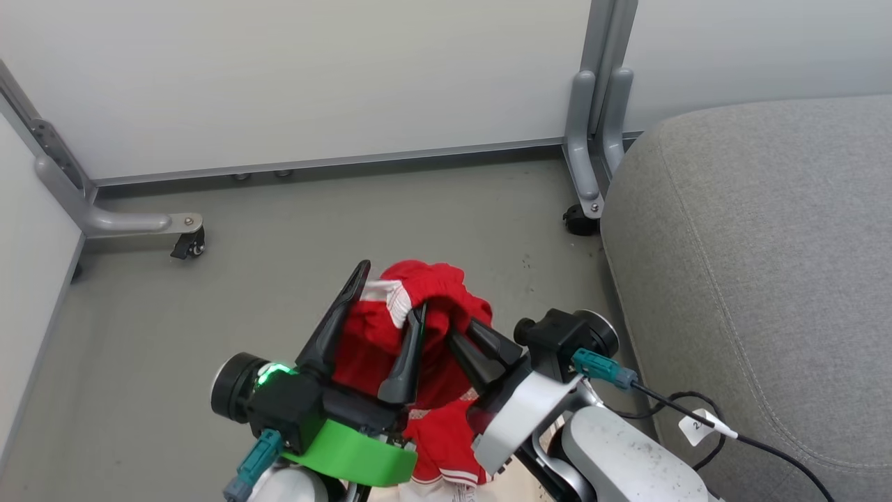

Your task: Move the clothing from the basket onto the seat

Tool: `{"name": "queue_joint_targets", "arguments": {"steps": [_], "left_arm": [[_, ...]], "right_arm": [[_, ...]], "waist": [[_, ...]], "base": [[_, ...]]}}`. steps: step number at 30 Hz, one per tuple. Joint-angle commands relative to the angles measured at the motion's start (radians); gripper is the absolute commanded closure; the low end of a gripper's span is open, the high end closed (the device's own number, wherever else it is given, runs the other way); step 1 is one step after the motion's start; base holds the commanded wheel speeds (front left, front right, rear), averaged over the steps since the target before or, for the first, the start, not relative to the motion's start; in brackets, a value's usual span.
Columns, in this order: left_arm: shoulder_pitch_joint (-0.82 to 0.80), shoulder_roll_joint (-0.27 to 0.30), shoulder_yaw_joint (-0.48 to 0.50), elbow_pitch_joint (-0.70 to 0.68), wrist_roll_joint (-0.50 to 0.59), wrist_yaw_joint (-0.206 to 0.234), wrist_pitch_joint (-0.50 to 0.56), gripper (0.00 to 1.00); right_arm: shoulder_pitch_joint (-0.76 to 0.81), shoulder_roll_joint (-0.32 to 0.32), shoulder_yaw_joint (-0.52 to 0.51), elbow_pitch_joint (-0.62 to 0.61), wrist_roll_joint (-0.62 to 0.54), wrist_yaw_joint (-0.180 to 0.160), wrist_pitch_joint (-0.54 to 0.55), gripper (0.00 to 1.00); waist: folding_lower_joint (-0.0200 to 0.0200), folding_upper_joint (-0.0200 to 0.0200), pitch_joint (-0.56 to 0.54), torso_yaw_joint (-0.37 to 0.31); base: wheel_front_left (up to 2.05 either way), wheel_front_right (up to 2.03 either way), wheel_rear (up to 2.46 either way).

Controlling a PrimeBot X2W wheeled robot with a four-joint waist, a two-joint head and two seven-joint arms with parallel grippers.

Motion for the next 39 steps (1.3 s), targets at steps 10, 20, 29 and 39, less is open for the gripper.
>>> {"name": "queue_joint_targets", "arguments": {"steps": [10,20,29,39], "left_arm": [[0.095,0.08,-0.075,-0.036,0.022,-0.019,0.092,0.0],[0.154,0.118,-0.116,0.008,0.022,-0.02,0.138,0.0],[0.123,0.128,-0.118,0.02,0.027,-0.008,0.136,0.0],[0.061,0.136,-0.14,0.015,0.039,-0.016,0.14,0.0]], "right_arm": [[-0.02,-0.001,-0.02,0.034,0.017,0.0,-0.012,1.0],[-0.019,-0.001,-0.045,0.066,0.009,0.0,-0.016,1.0],[-0.033,-0.002,-0.061,0.08,0.003,0.0,-0.016,1.0],[-0.062,-0.002,-0.117,0.076,-0.011,0.0,-0.017,1.0]], "waist": [[0.0,0.0,0.003,0.008],[0.0,0.0,0.012,0.013],[0.0,0.0,0.048,-0.042],[0.0,0.0,0.124,-0.247]], "base": [[0.0,0.0,0.0],[0.0,0.0,0.0],[0.0,0.0,0.0],[0.0,0.0,0.0]]}}
